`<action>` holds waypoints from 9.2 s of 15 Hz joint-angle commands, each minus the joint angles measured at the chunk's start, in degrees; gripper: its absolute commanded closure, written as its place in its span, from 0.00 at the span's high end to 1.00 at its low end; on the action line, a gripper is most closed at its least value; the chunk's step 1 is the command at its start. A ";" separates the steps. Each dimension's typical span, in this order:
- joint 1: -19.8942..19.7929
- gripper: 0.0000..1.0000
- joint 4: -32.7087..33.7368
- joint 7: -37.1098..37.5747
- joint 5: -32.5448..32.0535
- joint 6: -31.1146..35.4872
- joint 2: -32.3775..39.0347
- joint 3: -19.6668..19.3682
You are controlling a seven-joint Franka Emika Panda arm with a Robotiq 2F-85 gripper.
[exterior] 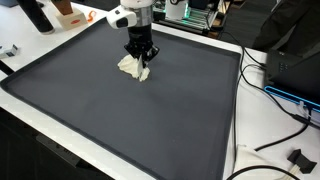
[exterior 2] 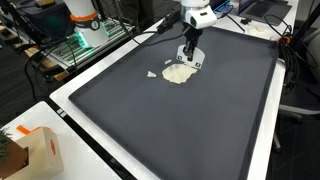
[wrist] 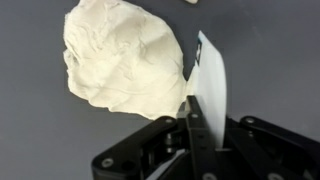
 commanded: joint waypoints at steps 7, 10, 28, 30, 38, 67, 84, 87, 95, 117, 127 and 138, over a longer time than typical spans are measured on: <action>-0.10 0.04 0.24 0.37 -0.10 -0.16 -0.43 0.17; -0.10 0.04 0.24 0.40 -0.09 -0.16 -0.60 0.17; -0.10 0.04 0.24 0.42 -0.09 -0.16 -0.60 0.17; -0.10 0.04 0.24 0.42 -0.09 -0.16 -0.60 0.17; -0.09 0.04 0.24 0.42 -0.09 -0.16 -0.60 0.17; 8.30 0.01 5.28 56.34 -23.05 -25.29 -4.88 -7.93; 8.29 0.01 15.83 70.33 -27.57 -41.08 3.73 -6.55; 8.78 0.01 17.36 70.52 -28.04 -42.38 5.34 -6.61; 10.98 0.01 20.77 69.70 -30.05 -48.32 8.75 -6.21; 14.16 0.01 23.37 67.43 -43.75 -53.16 12.55 -3.17; 11.77 0.01 17.03 61.79 -46.98 -40.26 6.14 0.01; 6.32 0.01 6.40 47.70 -41.16 -20.14 -5.25 1.44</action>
